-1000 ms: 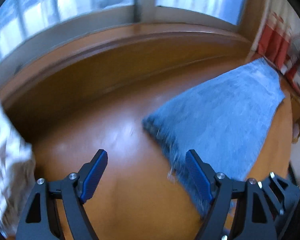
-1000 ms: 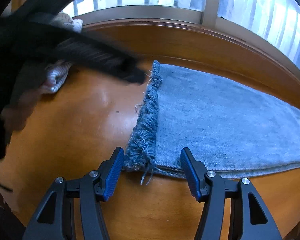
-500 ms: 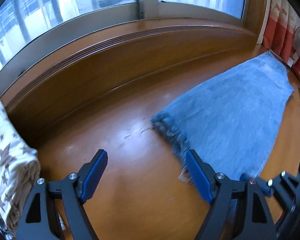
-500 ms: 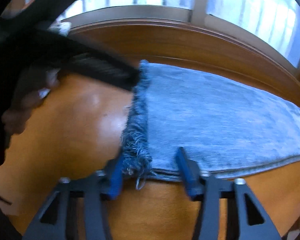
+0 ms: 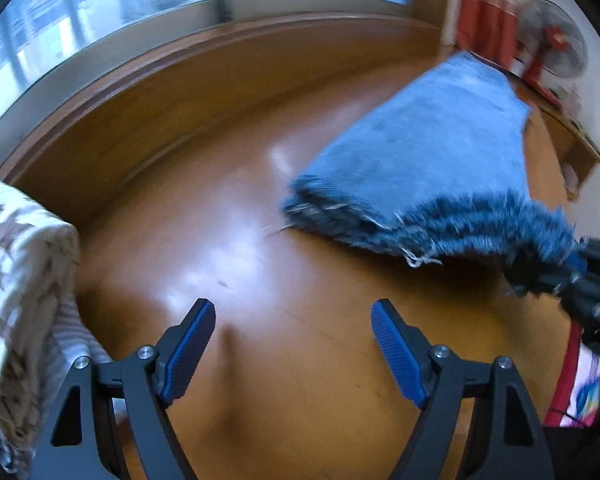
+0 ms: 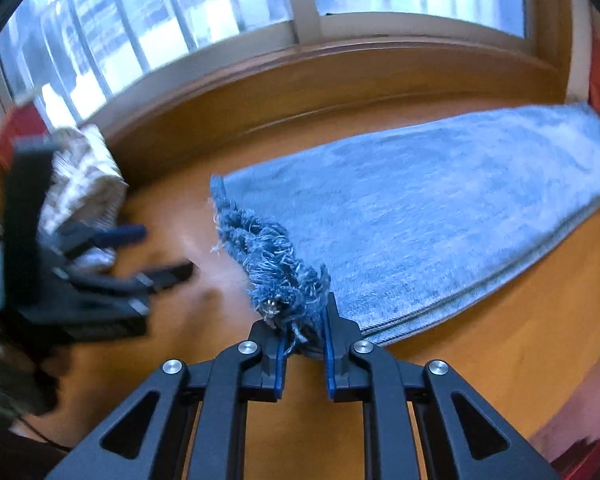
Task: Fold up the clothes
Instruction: 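Lift the frayed hem with the right gripper, fold toward the waistband, release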
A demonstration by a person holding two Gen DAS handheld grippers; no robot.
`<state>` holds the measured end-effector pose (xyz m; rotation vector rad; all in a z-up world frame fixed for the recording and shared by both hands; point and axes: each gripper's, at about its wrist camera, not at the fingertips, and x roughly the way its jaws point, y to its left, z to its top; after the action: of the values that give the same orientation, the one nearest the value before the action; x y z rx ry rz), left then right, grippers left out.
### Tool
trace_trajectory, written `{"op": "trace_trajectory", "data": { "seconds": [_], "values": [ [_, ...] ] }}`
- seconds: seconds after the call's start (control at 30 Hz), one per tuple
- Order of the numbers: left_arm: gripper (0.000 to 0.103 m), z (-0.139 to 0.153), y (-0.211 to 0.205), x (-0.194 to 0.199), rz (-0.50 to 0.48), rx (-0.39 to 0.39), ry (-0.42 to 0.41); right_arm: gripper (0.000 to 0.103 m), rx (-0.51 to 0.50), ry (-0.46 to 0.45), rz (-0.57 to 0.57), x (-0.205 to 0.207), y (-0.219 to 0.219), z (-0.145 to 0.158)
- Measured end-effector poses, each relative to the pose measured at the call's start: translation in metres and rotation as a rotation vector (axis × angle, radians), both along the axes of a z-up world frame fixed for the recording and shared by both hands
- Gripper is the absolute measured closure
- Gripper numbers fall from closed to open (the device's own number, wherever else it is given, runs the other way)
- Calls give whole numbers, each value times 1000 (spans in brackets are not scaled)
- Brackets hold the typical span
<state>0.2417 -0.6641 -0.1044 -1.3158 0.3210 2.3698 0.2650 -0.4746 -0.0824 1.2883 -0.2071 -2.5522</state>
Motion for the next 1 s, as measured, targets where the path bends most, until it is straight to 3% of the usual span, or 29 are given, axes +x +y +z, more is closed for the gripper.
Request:
{"op": "trace_trajectory", "data": {
  "seconds": [0.13, 0.3, 0.5, 0.73, 1.0],
  "values": [
    [24, -1, -2, -1, 30, 42, 9, 88, -153, -13, -9, 14, 17, 15],
    [24, 19, -16, -11, 86, 105, 58, 88, -250, -15, -34, 22, 40, 24],
    [24, 44, 16, -28, 33, 71, 182, 88, -344, 38, -92, 6, 61, 35],
    [24, 55, 82, -60, -59, 58, 258, 88, -304, 59, -192, -9, 97, 25],
    [24, 15, 133, -101, -146, -33, 216, 88, -121, -1, -254, -26, 108, -7]
  ]
}}
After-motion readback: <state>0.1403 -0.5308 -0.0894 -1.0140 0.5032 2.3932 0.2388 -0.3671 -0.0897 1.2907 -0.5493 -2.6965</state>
